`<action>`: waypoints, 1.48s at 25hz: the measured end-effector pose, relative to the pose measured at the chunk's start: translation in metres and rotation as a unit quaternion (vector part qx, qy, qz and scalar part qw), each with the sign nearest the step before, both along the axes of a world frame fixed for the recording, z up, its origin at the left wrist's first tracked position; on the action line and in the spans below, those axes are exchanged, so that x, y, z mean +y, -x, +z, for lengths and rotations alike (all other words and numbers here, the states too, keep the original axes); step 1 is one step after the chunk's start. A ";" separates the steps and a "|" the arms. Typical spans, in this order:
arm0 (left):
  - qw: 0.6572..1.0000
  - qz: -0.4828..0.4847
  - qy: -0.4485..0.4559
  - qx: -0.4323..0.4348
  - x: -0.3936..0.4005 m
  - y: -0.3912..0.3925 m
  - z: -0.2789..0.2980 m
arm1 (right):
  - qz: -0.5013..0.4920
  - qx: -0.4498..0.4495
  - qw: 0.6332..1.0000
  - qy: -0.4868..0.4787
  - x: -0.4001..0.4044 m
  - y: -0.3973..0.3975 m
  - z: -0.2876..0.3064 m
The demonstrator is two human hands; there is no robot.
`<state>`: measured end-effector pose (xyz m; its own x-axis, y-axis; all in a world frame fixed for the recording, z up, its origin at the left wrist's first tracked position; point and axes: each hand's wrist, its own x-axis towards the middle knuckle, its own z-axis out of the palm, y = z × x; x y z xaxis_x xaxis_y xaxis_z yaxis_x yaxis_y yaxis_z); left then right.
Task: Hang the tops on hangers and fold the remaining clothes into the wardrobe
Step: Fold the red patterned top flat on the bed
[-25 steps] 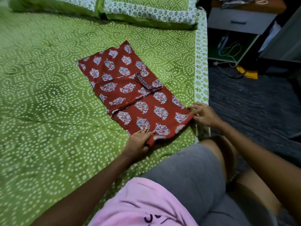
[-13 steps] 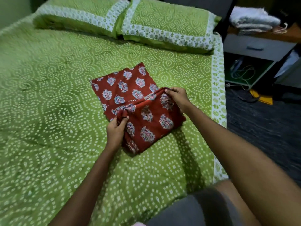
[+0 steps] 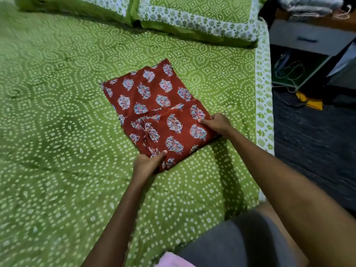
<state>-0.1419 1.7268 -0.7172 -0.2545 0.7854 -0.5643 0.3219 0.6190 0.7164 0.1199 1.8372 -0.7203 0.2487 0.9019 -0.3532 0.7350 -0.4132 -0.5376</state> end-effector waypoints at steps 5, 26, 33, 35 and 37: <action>0.982 0.108 -0.028 -0.153 -0.005 -0.005 0.010 | -0.118 0.268 0.956 0.011 -0.024 0.002 0.010; 0.936 -0.091 -0.188 0.285 -0.082 0.096 0.017 | 0.025 0.028 0.987 -0.158 -0.161 0.078 0.017; 0.930 -0.063 -0.149 0.329 -0.041 0.075 0.014 | 0.097 -0.059 0.985 -0.133 -0.154 0.095 -0.004; 0.889 -0.070 -0.204 0.403 -0.037 0.075 0.014 | 0.074 -0.026 0.989 -0.123 -0.143 0.087 0.001; 0.894 -0.114 -0.207 0.382 -0.028 0.073 0.011 | 0.019 0.045 0.995 -0.091 -0.136 0.080 0.005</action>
